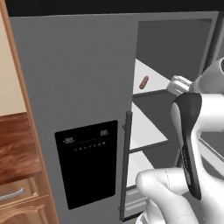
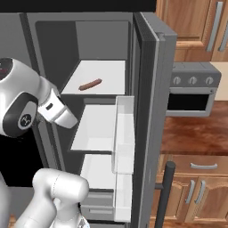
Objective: Move the hot dog bun to the plate on the dining table and place the condiment next to that plate. Then navigate to the fridge and take the sausage and place it on the plate as well.
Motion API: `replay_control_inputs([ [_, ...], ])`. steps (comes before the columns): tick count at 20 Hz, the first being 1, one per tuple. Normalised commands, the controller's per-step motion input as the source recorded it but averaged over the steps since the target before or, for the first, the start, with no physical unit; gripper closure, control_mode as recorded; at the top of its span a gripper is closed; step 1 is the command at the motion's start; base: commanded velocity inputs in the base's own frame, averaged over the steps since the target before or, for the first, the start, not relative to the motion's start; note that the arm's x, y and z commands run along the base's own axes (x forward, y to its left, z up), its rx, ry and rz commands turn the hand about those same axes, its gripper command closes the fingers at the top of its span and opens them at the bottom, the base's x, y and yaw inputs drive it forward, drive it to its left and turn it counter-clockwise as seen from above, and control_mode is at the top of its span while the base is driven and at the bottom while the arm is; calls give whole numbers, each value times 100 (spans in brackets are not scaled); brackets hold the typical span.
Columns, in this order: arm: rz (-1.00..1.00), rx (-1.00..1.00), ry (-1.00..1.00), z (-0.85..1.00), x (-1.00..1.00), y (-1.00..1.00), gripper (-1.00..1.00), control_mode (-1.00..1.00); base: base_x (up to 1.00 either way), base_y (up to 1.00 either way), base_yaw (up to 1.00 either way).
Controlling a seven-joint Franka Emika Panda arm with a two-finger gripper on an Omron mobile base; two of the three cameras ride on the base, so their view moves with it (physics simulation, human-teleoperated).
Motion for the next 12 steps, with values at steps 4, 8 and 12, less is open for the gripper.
replay_control_inputs([
  [4,0,4,12,10,97,-3,-100,-100,0,0,0],
  [8,0,1,6,2,89,0,-100,-100,0,0,0],
  [12,0,0,2,0,75,0,-100,-100,0,0,0],
])
